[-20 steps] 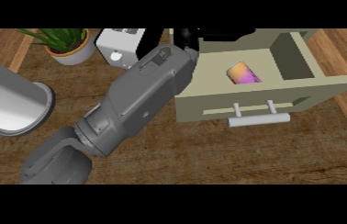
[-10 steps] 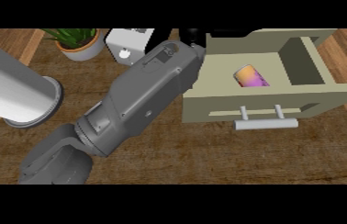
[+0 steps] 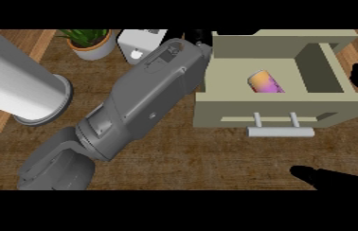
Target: Pick up the can, place it into the drawer and close the drawer
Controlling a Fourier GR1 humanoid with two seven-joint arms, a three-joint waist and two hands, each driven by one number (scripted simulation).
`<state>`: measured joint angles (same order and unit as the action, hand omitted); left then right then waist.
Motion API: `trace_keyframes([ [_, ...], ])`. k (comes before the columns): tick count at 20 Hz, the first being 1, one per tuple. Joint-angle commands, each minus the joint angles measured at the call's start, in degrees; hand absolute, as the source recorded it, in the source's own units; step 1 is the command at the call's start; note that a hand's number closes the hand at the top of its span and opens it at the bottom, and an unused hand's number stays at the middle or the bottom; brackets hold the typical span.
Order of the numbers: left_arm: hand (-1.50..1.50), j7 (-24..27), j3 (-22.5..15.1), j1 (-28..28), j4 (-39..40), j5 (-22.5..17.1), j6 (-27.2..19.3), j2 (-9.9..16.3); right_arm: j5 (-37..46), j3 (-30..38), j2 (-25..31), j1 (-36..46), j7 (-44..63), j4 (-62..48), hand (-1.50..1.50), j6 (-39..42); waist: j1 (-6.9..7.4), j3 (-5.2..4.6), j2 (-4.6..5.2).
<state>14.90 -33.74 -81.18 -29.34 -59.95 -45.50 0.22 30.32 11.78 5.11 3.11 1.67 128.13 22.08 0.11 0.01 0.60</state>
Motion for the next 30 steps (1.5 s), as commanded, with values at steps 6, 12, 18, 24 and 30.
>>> trace_keyframes([
  [6, -1.5, -5.4, 0.8, -0.6, -2.0, 2.7, -0.9, 3.7, 17.8, -8.2, 2.1, 12.3, -4.6, -19.7, -1.5, -9.3, 1.16, 0.0, -0.47],
  [12, -1.5, -8.1, -1.3, 3.8, -8.6, 4.6, -1.2, 6.2, 26.4, -11.4, 4.2, 19.3, -8.2, -35.9, -1.5, -14.9, 2.62, 0.0, -0.61],
  [18, -1.5, -10.1, -1.3, 6.3, -11.6, 6.9, -2.2, 10.8, 35.1, -14.5, 2.6, 26.2, -7.4, -50.2, -1.5, -22.3, 2.22, 0.0, -0.58],
  [24, -1.5, -12.6, 0.3, 8.3, -16.1, 7.7, -1.5, 13.8, 38.9, -12.0, 0.9, 33.4, -7.5, -68.7, -1.5, -32.3, 2.05, 0.02, -0.32],
  [30, -1.5, -15.9, -0.3, 11.6, -22.9, 9.7, -3.2, 18.2, 43.1, -10.2, 1.2, 37.3, -7.6, -81.9, -1.5, -42.2, 2.54, 0.04, -0.29],
])
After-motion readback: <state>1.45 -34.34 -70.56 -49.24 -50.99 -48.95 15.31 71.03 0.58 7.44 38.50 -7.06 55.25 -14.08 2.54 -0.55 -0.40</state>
